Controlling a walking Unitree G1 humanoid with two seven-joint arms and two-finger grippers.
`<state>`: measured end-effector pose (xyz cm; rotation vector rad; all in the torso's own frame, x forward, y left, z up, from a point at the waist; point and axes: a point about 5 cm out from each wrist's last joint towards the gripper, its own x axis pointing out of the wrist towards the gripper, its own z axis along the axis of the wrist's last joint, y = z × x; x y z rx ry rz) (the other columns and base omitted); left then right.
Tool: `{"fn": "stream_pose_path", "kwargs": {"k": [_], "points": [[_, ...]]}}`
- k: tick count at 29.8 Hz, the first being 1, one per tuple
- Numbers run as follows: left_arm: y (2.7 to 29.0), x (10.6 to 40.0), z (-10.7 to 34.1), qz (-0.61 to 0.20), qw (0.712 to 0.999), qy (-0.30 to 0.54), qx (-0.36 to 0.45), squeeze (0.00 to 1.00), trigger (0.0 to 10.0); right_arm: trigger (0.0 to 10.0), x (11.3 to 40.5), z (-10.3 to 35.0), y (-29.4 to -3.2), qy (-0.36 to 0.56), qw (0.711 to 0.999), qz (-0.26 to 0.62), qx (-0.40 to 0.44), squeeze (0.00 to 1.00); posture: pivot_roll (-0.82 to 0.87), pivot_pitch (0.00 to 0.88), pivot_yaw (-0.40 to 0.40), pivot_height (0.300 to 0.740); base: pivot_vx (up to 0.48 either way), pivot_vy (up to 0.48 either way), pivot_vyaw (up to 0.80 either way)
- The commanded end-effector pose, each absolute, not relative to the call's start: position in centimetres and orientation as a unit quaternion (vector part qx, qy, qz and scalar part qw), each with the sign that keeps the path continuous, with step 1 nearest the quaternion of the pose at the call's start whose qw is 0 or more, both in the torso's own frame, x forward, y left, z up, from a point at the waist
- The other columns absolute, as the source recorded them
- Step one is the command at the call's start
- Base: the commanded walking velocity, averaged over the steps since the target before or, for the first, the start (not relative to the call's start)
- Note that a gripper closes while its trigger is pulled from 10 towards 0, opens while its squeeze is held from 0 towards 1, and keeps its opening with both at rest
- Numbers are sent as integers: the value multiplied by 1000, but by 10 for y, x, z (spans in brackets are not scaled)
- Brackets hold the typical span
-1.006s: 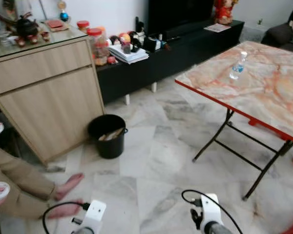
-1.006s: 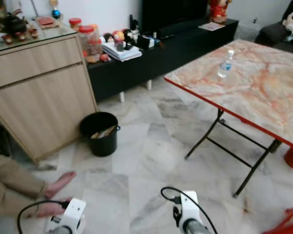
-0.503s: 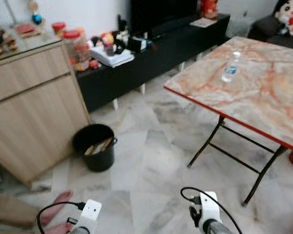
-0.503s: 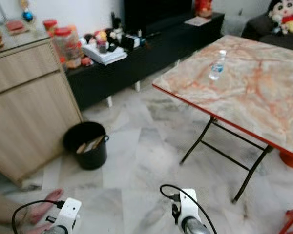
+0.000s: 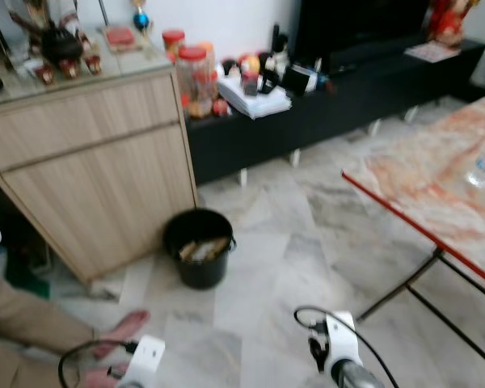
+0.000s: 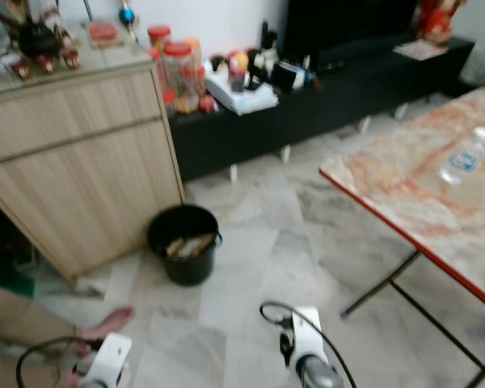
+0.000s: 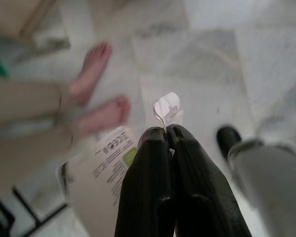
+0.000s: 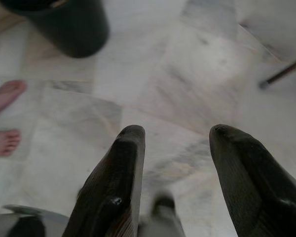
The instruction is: Picking trash to rubbish bin
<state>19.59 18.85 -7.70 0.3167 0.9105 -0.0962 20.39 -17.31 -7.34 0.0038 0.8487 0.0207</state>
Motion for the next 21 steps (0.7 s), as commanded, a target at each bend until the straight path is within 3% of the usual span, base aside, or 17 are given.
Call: {"fn": "stream_pose_path", "kwargs": {"k": [1,12,21], "points": [[182,199,-76,-49,888,434,144,0,10000,10000,199,-75,-182,421,907,0,-5,0,28,37,2,740,480,0,0],[181,199,-76,-49,888,435,143,0,10000,10000,199,-76,-180,423,906,12,-10,0,32,35,-4,740,480,0,0],[181,199,-76,-48,888,435,142,0,10000,10000,198,-76,-179,427,904,13,-8,0,32,35,-4,740,480,0,679]]}}
